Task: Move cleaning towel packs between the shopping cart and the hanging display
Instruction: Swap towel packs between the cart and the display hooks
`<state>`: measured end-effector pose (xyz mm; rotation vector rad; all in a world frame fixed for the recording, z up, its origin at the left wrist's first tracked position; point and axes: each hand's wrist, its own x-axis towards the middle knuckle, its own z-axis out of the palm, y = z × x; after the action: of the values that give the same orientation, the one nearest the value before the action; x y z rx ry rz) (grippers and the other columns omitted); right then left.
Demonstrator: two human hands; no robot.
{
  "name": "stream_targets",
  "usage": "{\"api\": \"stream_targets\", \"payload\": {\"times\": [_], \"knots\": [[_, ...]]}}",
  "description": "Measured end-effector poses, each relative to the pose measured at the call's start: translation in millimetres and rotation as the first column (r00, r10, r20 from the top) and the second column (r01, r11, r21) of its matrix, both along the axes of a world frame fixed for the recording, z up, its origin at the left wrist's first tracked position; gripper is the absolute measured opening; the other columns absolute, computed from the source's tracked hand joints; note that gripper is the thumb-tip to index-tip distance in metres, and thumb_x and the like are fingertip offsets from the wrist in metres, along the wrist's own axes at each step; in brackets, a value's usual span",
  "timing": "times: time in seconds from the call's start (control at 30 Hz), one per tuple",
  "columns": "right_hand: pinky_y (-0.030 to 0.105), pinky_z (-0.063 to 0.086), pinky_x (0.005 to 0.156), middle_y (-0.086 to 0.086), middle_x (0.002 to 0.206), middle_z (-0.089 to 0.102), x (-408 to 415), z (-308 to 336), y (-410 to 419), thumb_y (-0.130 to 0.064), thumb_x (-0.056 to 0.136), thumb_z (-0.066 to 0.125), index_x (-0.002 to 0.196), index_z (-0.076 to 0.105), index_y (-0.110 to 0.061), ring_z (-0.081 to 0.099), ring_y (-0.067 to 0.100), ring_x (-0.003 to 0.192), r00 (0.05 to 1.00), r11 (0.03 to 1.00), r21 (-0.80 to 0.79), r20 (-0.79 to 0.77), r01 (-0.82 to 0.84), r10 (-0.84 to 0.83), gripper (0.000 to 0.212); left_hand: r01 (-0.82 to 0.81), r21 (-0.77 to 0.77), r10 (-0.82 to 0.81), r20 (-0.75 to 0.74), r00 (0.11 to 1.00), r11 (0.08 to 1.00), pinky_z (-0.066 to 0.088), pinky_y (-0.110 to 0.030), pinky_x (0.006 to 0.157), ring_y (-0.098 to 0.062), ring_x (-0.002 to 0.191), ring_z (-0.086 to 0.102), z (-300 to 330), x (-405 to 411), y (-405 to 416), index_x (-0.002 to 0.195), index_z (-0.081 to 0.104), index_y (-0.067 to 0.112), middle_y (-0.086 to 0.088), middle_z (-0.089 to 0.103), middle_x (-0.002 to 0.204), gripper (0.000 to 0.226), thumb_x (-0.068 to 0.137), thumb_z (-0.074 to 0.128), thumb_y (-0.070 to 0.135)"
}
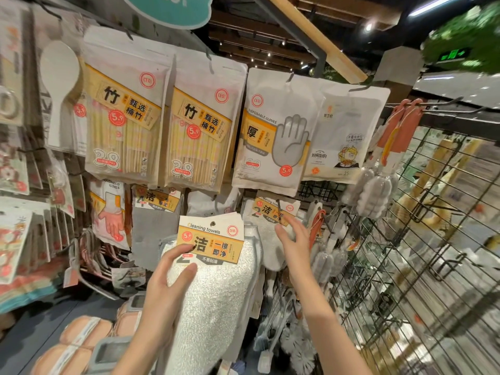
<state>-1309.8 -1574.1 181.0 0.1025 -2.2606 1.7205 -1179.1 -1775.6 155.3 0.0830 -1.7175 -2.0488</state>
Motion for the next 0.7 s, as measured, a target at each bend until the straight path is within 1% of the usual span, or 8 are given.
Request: {"api": "stream_targets", "payload": {"times": [0.13,0.23,0.27,0.4,0.47,0.53,0.6,0.7], "knots": [[0.014,0.022,0.101,-0.008,0.141,0.036,31.7,11.7,-23.4,-0.034,0.092,0.054,0.127,0.055,-0.028,0.030,0.001,0.128,0.981,0.979,0.054,0.003,-0.196,0.196,0.035,0.009,-0.015,-0.009,0.008,1.000,1.000,0.035,-0.012,0.086,0.020,0.101,0.051,-1.0,3.4,4.3,0.106,0.063,0.031,0.027,0.062,0.109,0.034,0.087,0.060,0.002],[0.023,0.019,0.110,-0.007,0.141,0.035,45.0,11.4,-36.1,-0.037,0.086,0.062,0.127,0.052,-0.034,0.028,0.007,0.134,0.969,0.958,0.144,0.040,-0.246,0.243,0.042,0.011,-0.023,-0.012,-0.007,1.000,1.000,0.035,-0.014,0.088,0.017,0.105,0.051,-1.6,5.0,6.6,0.108,0.063,0.029,0.023,0.061,0.114,0.034,0.087,0.060,0.002],[0.022,0.019,0.109,-0.007,0.140,0.034,49.1,10.1,-38.8,-0.037,0.084,0.065,0.128,0.051,-0.035,0.028,0.006,0.133,0.966,0.952,0.164,0.046,-0.259,0.255,0.046,0.011,-0.021,-0.011,-0.009,1.000,1.000,0.035,-0.014,0.088,0.017,0.105,0.051,-1.6,5.7,7.2,0.109,0.063,0.028,0.021,0.061,0.115,0.034,0.087,0.060,0.002],[-0.005,0.020,0.094,-0.008,0.136,0.034,67.2,9.0,-46.1,-0.022,0.080,0.074,0.135,0.045,-0.029,0.031,0.002,0.130,0.967,0.955,0.157,0.025,-0.253,0.252,0.063,-0.004,-0.009,0.004,-0.022,1.000,1.000,0.035,-0.016,0.090,0.016,0.108,0.050,-3.2,8.2,8.1,0.110,0.063,0.029,0.020,0.060,0.118,0.035,0.087,0.060,0.003],[-0.012,0.018,0.086,-0.009,0.137,0.033,75.4,8.0,-48.0,-0.016,0.078,0.075,0.133,0.046,-0.030,0.031,-0.002,0.127,0.971,0.962,0.130,-0.002,-0.239,0.241,0.064,-0.017,-0.002,0.017,-0.022,1.000,1.000,0.035,-0.017,0.091,0.016,0.111,0.048,-3.3,9.9,8.2,0.112,0.062,0.034,0.023,0.058,0.121,0.039,0.088,0.059,0.003],[-0.012,0.019,0.084,-0.012,0.134,0.033,82.9,6.5,-50.9,-0.015,0.076,0.076,0.120,0.047,-0.039,0.033,-0.011,0.120,0.973,0.963,0.149,-0.027,-0.224,0.231,0.057,-0.027,0.006,0.027,-0.009,1.000,1.000,0.035,-0.016,0.089,0.016,0.112,0.046,-2.0,11.5,8.7,0.119,0.057,0.037,0.025,0.054,0.123,0.045,0.089,0.058,0.004],[-0.009,0.025,0.082,-0.015,0.126,0.034,89.4,5.4,-54.1,-0.015,0.075,0.077,0.106,0.043,-0.039,0.037,-0.023,0.107,0.974,0.964,0.157,-0.029,-0.216,0.223,0.051,-0.045,0.021,0.045,0.002,0.999,0.999,0.038,-0.018,0.089,0.010,0.111,0.048,-0.8,13.0,10.5,0.124,0.049,0.041,0.024,0.052,0.123,0.053,0.089,0.058,0.003],[0.001,0.038,0.079,-0.017,0.116,0.041,93.6,5.6,-56.1,-0.014,0.075,0.077,0.101,0.043,-0.033,0.046,-0.016,0.103,0.978,0.973,0.103,-0.014,-0.206,0.209,0.046,-0.048,0.051,0.047,0.016,0.999,0.998,0.039,-0.021,0.088,-0.001,0.112,0.049,2.0,15.5,12.5,0.136,0.035,0.041,0.015,0.048,0.128,0.067,0.087,0.061,0.003]]}}
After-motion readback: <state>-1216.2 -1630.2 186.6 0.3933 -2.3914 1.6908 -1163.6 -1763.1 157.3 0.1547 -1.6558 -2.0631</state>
